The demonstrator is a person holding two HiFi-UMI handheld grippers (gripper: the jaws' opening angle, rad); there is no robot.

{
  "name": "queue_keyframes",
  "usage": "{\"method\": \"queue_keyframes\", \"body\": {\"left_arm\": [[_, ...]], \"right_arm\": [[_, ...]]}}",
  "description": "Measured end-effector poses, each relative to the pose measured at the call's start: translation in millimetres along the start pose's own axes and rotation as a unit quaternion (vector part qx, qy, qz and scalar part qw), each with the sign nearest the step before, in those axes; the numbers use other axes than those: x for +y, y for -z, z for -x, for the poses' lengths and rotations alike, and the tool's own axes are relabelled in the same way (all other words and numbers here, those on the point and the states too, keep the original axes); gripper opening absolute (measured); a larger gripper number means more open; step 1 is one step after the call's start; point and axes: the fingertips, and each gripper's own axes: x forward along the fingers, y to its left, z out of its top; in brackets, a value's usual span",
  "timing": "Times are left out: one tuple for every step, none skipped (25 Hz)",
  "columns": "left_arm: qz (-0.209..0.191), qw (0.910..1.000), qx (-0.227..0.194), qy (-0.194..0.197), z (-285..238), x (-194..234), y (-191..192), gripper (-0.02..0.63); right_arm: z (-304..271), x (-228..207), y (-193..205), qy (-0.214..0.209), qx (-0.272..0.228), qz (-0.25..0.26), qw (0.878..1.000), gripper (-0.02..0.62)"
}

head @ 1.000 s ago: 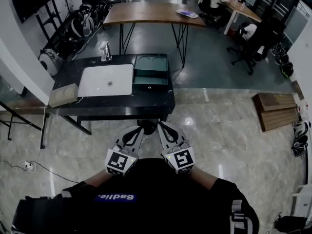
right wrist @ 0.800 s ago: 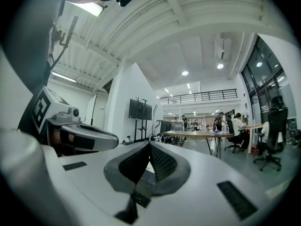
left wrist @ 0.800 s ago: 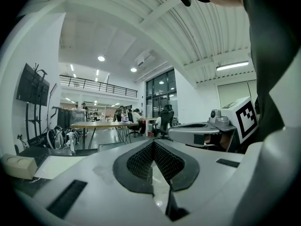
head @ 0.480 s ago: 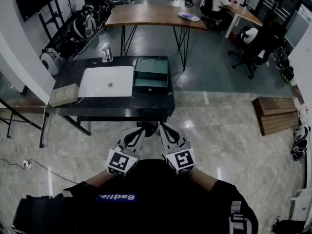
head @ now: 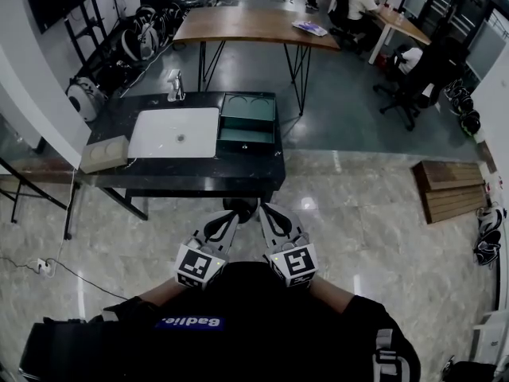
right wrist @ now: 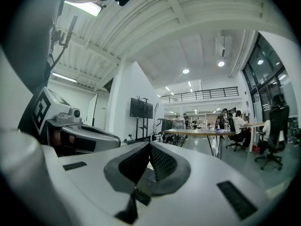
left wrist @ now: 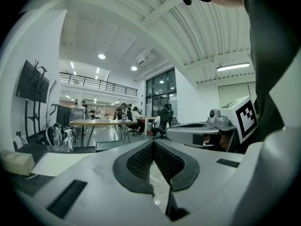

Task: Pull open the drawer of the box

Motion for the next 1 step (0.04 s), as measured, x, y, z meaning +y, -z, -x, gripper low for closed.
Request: {"method": "queue_keyframes", "body": {"left_arm": [[0.002,1.0,0.001,0.001,-0.5,-0.5,0.0,0.002]], "right_arm": [[-0.2,0.5,0.3,-0.001,0.001,0.001,1.0,-0.002]]}}
